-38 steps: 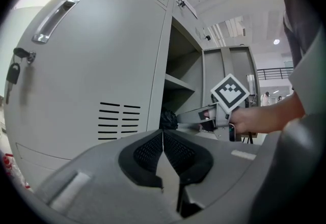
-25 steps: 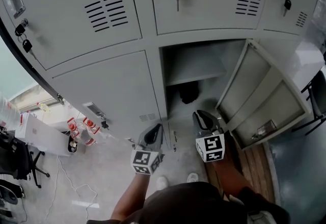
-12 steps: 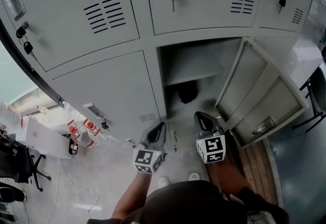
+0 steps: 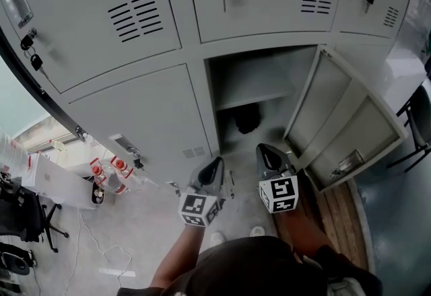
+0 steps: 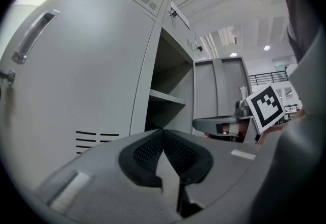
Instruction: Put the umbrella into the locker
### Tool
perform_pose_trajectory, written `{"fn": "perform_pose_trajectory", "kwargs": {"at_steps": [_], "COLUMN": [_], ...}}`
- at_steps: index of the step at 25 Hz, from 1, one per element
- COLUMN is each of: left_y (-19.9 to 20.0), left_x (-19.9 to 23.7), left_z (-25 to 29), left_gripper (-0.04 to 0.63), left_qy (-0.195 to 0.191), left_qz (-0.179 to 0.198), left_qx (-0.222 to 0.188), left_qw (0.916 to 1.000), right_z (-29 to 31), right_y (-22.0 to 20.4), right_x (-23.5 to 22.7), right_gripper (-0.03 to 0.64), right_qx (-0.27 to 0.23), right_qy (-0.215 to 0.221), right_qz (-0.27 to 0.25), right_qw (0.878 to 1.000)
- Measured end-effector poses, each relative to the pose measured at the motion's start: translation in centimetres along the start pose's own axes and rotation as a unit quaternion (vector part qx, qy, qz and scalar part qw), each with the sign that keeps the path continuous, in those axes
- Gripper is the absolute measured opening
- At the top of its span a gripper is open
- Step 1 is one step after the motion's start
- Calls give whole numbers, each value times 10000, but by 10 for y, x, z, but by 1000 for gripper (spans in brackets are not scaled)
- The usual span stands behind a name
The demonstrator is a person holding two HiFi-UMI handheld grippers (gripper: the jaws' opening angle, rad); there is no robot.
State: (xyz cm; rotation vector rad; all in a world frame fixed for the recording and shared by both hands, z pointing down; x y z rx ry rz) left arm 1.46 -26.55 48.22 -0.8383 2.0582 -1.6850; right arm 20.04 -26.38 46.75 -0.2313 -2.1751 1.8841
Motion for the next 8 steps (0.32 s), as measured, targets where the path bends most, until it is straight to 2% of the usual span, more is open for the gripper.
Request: {"fn": "perform_pose_trajectory", "kwargs": {"at_steps": [8], "left_y": [0], "left_x": [-5], "left_z": [7], "left_gripper": [5], "left_qy": [-55], "left_qz": [-1], "left_qx": [-82], "left_qw": [10000], "right_z": [1], "right_y": [2], "right_x": [1], "right_gripper": [3], "right_qx": [-152], "right_qy": [-6], "right_qz": [79], "right_qw": [9999]}}
Point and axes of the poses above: the fingertips, and each gripper's own axes: z forward along the fingers, x to its left, y out of its top, the point moved 7 cm from there along -z, backward along the fingers, and after that the axes turned 14 degrees about -x, right-handed, at the moved point
